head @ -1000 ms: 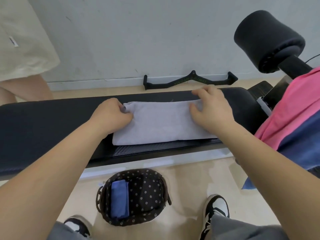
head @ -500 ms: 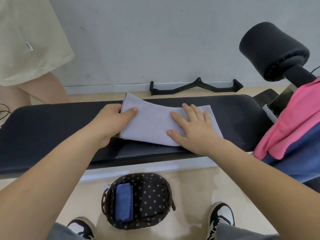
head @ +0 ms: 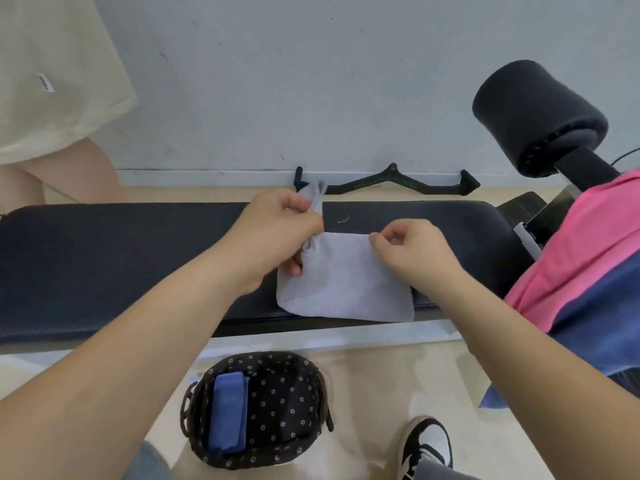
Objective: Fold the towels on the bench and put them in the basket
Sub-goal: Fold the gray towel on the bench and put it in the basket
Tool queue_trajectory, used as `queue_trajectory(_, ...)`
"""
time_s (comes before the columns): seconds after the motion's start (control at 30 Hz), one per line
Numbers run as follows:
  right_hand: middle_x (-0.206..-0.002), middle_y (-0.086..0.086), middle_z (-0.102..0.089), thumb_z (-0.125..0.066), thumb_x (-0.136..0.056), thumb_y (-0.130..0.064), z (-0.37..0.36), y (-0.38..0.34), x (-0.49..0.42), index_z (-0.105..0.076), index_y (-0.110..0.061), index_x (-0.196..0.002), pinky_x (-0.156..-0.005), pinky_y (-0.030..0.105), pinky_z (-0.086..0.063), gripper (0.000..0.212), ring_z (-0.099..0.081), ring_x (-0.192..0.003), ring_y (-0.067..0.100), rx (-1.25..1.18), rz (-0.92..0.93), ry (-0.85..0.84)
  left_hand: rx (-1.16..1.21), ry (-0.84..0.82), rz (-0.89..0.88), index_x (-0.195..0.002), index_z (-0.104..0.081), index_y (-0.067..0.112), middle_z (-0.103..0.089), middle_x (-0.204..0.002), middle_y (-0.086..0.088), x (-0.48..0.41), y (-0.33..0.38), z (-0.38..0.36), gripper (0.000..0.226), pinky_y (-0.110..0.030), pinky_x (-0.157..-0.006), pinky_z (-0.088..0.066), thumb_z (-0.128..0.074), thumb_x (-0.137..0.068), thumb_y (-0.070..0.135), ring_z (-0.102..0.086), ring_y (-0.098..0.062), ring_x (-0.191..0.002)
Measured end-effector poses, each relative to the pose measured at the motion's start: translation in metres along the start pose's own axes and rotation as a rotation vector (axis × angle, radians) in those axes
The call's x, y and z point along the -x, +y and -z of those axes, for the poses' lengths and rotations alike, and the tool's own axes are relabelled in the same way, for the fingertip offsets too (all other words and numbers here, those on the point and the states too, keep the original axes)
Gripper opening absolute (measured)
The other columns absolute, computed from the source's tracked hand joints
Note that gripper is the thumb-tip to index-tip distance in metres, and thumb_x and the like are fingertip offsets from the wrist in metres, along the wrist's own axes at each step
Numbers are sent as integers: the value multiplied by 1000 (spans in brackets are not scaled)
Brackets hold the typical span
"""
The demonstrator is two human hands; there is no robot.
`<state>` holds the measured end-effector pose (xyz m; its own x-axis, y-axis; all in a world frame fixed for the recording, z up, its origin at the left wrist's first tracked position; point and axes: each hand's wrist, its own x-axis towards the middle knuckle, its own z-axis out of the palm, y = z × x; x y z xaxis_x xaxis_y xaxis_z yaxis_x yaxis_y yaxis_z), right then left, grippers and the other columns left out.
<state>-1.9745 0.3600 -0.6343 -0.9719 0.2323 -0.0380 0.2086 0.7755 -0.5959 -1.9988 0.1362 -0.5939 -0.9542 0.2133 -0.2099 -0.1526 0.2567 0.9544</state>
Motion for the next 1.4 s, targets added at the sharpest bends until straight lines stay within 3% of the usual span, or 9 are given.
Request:
queue_trajectory(0.27,-69,9,-69,-48,-107,-40,10,40,7,-75,-9,-100,-51,29,-51,42,-60,-57,19,-649,-230,-109,-344,-135,-167,-121,-61,22,-65,-77,2,-9,-19,-102,26,-34,-66,-58,-60,-95,22,-61,-13,-66)
queue_trajectory(0.43,-68,10,-70,-65,-98,-40,6,40,5,-74,-7,-85,-53,28,-54,36,-63,-58,17,-548,-172,-104,-635,-188,-223,-131,-58,26,-55,-73,11,-7,-26,-123,35,-27,-57,-41,-56,-99,38,-55,-11,-70)
queue_trajectory(0.6,-66,10,-60,-73,-91,-30,2,36,1,-67,1,-84,-47,27,-50,33,-57,-54,17,-461,-185,-64,-310,-151,-163,-100,-66,38,-71,-89,-3,1,-23,-97,25,-42,-75,-63,-55,-98,16,-72,-23,-78)
queue_trajectory(0.7,-76,20,-59,-66,-91,-28,-3,32,1,-65,8,-99,-58,36,-52,36,-58,-65,22,-354,-168,-60,-639,128,-275,-119,-62,28,-66,-94,9,-4,-21,-64,26,-33,-76,-54,-62,-94,32,-64,-13,-87)
queue_trajectory(0.77,-80,17,-59,-61,-94,-30,-4,30,3,-64,6,-105,-67,45,-56,38,-57,-71,24,-293,-172,-67,-804,133,-145,-119,-57,23,-64,-95,6,-8,-22,-46,41,-33,-68,-51,-65,-89,48,-63,-15,-85)
queue_trajectory(0.9,-105,19,-70,-61,-97,-28,0,31,7,-64,-2,-109,-72,43,-60,28,-69,-93,35,-349,-233,-59,-640,27,133,-96,-60,15,-71,-84,-3,-8,-26,-40,45,-38,-62,-61,-68,-84,57,-72,-23,-63)
queue_trajectory(1.0,-99,11,-69,-66,-95,-29,1,30,10,-61,-11,-112,-73,41,-61,26,-69,-90,29,-301,-216,-21,-457,-6,175,-91,-66,8,-74,-86,-9,-8,-24,-42,37,-44,-70,-64,-74,-82,43,-75,-28,-75)
queue_trajectory(1.17,-137,-2,-44,-66,-88,-42,-4,21,15,-39,-29,-152,-87,41,-53,70,-52,-119,19,201,209,149,-290,-51,206,-100,-67,3,-75,-92,-13,-8,-22,-40,26,-40,-69,-63,-74,-83,22,-74,-27,-78)
queue_trajectory(1.4,-165,4,-23,-39,-68,-84,-28,24,18,-35,-28,-158,-122,50,-24,106,-18,-153,27,220,304,-203,-226,-40,220,-103,-70,11,-77,-97,-13,-15,-26,-25,24,-47,-80,-63,-74,-80,21,-76,-29,-90)
